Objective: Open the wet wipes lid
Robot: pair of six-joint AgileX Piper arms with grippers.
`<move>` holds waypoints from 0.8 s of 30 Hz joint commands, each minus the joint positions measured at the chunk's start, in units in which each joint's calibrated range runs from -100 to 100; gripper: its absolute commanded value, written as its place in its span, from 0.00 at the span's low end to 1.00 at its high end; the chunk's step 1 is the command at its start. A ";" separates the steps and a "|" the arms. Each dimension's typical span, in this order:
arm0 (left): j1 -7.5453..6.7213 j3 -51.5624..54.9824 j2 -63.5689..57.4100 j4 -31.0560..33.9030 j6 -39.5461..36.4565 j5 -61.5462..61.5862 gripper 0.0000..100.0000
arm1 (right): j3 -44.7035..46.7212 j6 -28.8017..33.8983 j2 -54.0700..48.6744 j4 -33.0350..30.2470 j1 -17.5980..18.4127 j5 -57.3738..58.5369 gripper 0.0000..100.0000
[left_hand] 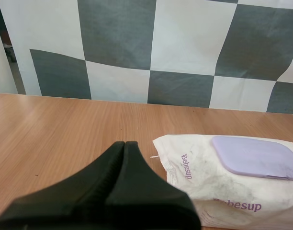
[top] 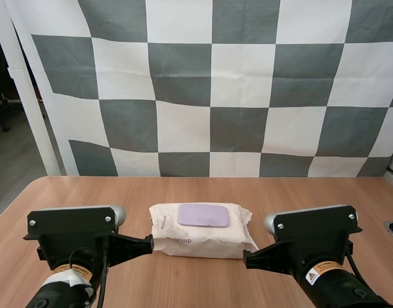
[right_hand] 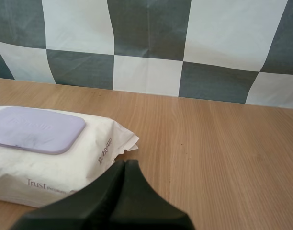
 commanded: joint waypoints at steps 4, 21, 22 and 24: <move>-0.30 0.00 0.00 1.64 0.00 -0.83 0.00 | 0.00 0.06 0.00 1.23 1.98 -0.12 0.00; -0.30 0.00 0.00 1.63 0.00 -0.83 0.00 | 0.00 0.06 0.00 1.25 1.98 -0.12 0.00; -0.30 0.00 0.00 1.63 0.37 -0.64 0.00 | 0.00 0.06 0.00 1.25 1.98 -0.12 0.00; -0.30 -0.93 0.00 1.63 0.58 0.03 0.00 | 0.00 0.06 0.00 1.25 1.98 0.05 0.00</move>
